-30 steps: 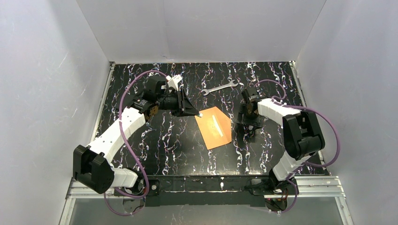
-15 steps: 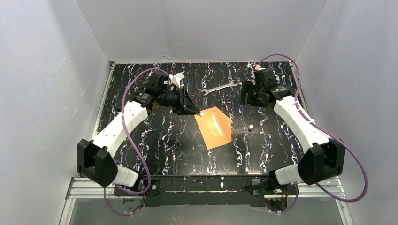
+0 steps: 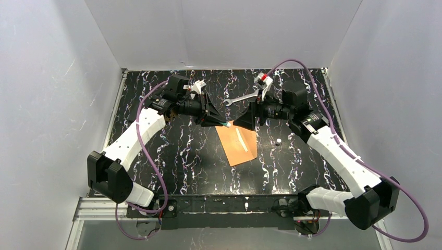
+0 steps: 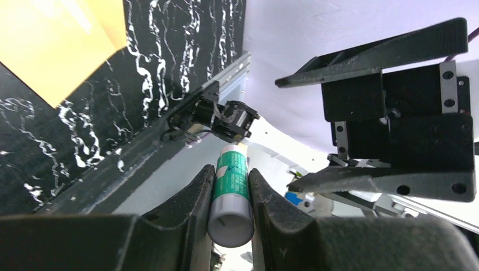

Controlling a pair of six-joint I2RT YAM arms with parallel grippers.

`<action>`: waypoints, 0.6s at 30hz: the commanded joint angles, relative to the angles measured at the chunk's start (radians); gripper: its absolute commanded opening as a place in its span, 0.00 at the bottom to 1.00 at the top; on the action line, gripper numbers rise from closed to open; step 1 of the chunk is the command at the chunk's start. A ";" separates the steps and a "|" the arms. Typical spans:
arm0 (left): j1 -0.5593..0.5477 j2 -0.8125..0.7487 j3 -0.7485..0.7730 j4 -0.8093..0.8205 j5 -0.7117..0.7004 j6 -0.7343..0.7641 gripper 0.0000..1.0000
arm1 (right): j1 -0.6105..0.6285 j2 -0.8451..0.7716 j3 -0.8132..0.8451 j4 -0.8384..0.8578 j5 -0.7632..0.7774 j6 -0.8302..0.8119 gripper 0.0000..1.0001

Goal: Place the letter into the envelope and seal it

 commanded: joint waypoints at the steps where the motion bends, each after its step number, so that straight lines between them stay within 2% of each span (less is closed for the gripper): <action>1: -0.004 -0.003 0.008 0.035 0.098 -0.121 0.00 | 0.048 0.041 0.063 0.096 -0.112 -0.052 0.81; 6: -0.004 -0.006 -0.013 0.087 0.116 -0.171 0.00 | 0.089 0.083 0.097 0.105 -0.059 -0.067 0.78; 9: -0.004 0.000 -0.026 0.088 0.118 -0.172 0.00 | 0.101 0.102 0.103 0.129 -0.070 -0.049 0.72; 18: -0.004 0.007 -0.029 0.125 0.110 -0.200 0.00 | 0.124 0.126 0.115 0.109 -0.076 -0.054 0.33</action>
